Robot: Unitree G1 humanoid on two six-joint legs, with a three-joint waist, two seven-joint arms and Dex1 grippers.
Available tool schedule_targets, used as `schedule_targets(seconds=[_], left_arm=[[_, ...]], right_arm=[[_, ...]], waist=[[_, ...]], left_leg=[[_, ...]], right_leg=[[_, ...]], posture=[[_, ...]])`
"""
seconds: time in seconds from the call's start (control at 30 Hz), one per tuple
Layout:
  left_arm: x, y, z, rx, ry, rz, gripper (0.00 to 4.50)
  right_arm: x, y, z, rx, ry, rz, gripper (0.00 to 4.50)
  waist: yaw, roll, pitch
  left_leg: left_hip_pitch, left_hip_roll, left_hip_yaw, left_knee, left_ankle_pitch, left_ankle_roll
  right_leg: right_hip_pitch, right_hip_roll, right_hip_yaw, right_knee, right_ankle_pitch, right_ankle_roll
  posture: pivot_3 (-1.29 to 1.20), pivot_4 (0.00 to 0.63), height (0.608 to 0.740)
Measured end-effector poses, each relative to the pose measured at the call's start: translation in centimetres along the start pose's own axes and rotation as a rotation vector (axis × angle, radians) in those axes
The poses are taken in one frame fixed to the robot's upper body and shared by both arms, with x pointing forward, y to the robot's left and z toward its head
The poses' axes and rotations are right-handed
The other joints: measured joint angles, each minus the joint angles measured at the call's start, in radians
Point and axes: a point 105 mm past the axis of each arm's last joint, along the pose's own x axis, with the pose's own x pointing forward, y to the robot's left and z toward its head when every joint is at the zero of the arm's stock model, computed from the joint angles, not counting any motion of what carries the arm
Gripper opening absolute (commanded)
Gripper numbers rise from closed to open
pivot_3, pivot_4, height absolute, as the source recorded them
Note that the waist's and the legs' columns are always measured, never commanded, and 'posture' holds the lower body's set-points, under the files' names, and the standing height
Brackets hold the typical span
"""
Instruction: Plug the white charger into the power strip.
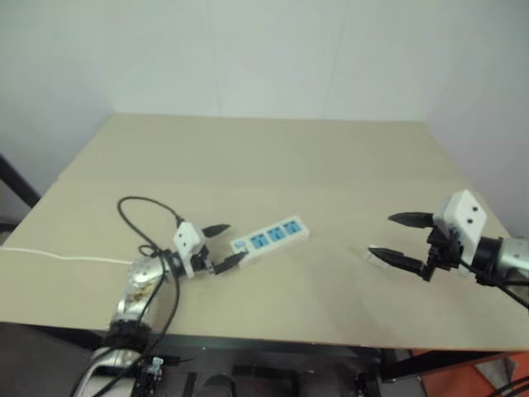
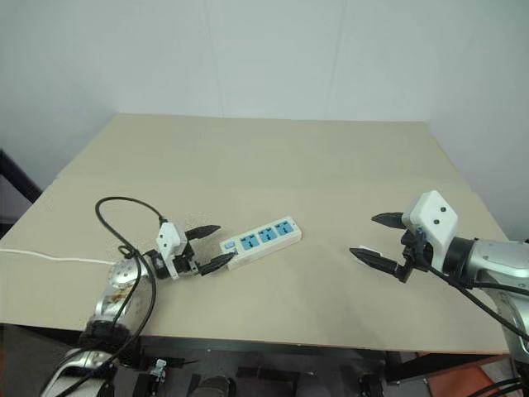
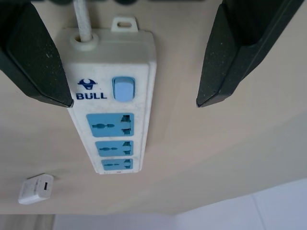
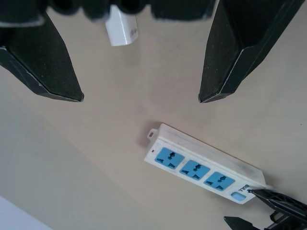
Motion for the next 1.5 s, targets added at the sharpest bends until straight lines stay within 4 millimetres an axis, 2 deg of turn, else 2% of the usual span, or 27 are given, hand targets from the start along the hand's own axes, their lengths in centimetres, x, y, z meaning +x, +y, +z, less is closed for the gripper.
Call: schedule_targets(seconds=[0.2,0.37,1.1,1.5], left_arm=[[1.8,-2.1,-0.1,-0.034,-0.036,-0.124,4.46],[2.0,-2.6,-0.1,-0.035,-0.039,-0.149,4.46],[1.9,-1.2,-1.6,-0.021,-0.016,-0.042,4.46],[2.4,-0.9,-2.0,-0.031,0.007,-0.068,4.46]], right_arm=[[-0.3,0.3,0.3,0.006,-0.015,-0.003,4.50],[-0.4,0.5,0.3,0.011,-0.015,-0.008,4.50],[-0.2,0.8,0.9,0.019,-0.042,-0.007,4.50],[-0.1,1.3,1.1,0.015,-0.051,-0.006,4.50]], waist=[[-0.001,0.000,0.000],[-0.006,0.000,0.000],[-0.002,0.000,0.000],[-0.002,0.002,-0.003]], left_leg=[[-0.001,0.000,0.000,0.000,0.000,0.000],[0.000,0.000,0.000,0.000,0.000,0.000],[0.001,0.000,0.000,0.000,0.000,0.000],[0.007,0.000,0.000,0.000,0.000,0.000]], right_leg=[[0.000,0.000,0.000,0.000,0.000,0.000],[0.000,0.000,0.000,0.000,0.000,0.001],[0.001,0.000,0.000,0.000,-0.001,0.002],[0.008,0.000,0.000,-0.001,-0.001,0.003]], posture=[[0.00,0.150,0.740],[0.00,0.150,0.740],[0.00,0.150,0.740],[0.00,0.150,0.740]])
